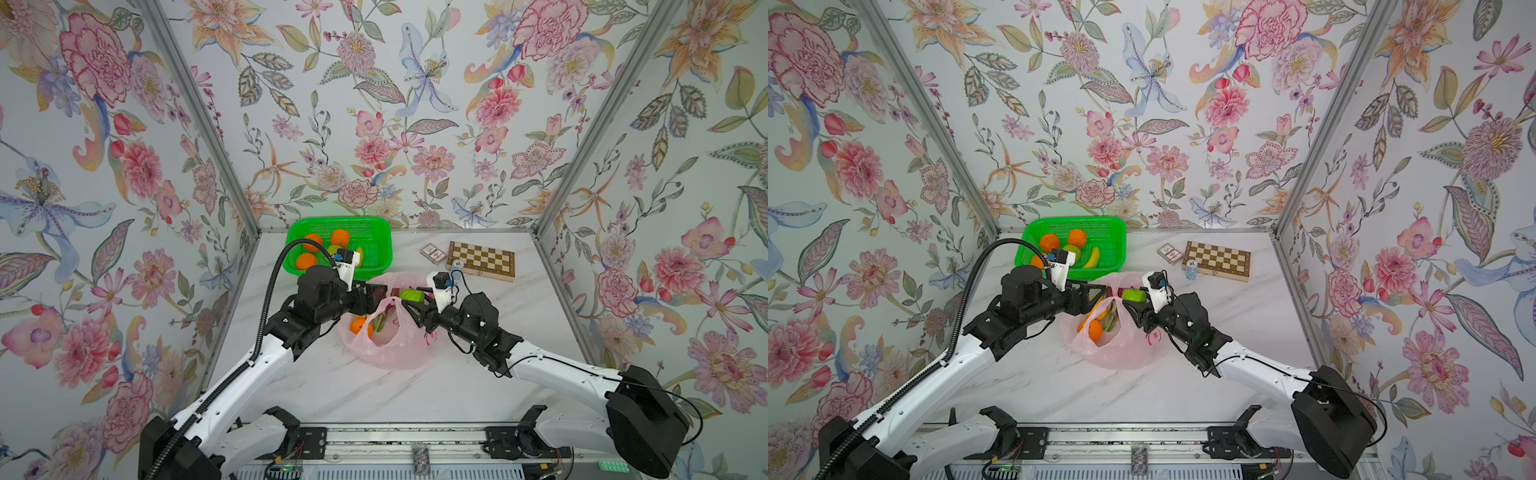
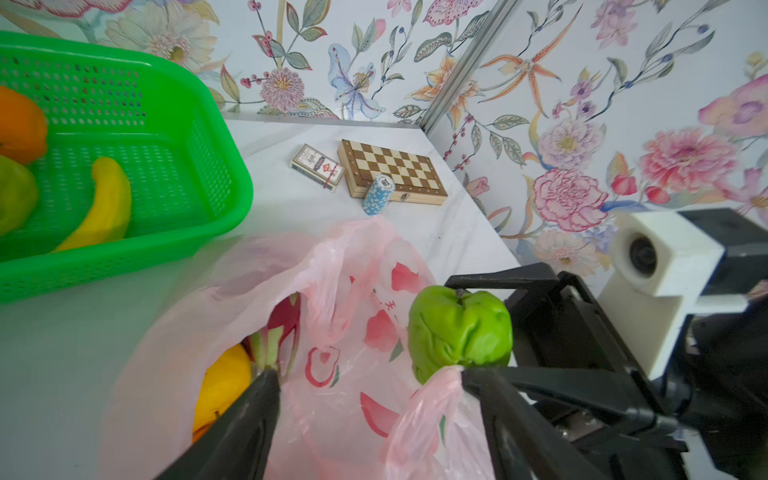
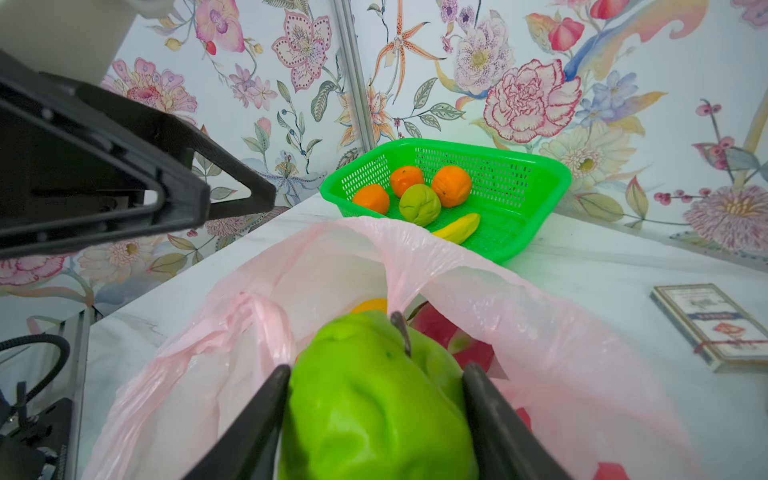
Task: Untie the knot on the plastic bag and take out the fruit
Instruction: 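Lift the bright green fruit out with the right gripper toward the left gripper, then take the bright green fruit with the left gripper while the right gripper releases it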
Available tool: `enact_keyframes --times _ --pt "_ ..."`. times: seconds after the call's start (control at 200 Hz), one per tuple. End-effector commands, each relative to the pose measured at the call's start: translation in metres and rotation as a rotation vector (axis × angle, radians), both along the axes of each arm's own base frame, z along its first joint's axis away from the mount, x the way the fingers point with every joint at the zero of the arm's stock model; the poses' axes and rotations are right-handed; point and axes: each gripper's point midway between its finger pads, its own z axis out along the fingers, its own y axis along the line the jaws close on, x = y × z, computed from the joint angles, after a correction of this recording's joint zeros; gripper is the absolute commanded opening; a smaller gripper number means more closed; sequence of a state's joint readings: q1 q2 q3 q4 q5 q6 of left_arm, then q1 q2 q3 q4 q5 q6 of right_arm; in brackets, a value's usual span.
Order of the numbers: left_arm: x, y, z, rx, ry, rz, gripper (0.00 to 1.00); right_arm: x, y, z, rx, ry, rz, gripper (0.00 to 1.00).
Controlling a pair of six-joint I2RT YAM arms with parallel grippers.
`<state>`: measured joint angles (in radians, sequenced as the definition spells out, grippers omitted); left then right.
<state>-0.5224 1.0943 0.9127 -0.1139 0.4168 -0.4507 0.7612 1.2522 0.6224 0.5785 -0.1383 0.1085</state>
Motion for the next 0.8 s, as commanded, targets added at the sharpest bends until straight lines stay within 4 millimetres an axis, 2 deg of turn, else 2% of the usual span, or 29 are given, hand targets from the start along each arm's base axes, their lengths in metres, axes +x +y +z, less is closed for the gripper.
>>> enact_keyframes --times 0.0,0.18,0.27,0.405,0.525,0.796 --pt "-0.008 -0.021 0.027 -0.211 0.073 -0.082 0.84 -0.007 0.002 0.021 -0.058 -0.195 0.039 0.57" --pt "-0.01 -0.033 0.034 -0.297 0.109 -0.141 0.99 -0.023 0.012 0.041 -0.052 -0.337 0.111 0.58" --pt "-0.008 -0.036 0.031 -0.312 0.138 -0.145 0.99 -0.026 0.015 0.045 -0.037 -0.344 0.125 0.59" --pt "-0.006 -0.041 0.013 -0.269 0.159 -0.167 0.99 -0.03 0.015 0.055 0.022 -0.359 0.132 0.59" --pt "-0.009 -0.054 0.003 -0.291 0.206 -0.248 0.99 -0.03 0.018 0.061 0.044 -0.366 0.137 0.59" --pt "-0.018 -0.071 -0.008 -0.304 0.26 -0.353 0.99 -0.027 0.021 0.057 0.022 -0.367 0.139 0.59"
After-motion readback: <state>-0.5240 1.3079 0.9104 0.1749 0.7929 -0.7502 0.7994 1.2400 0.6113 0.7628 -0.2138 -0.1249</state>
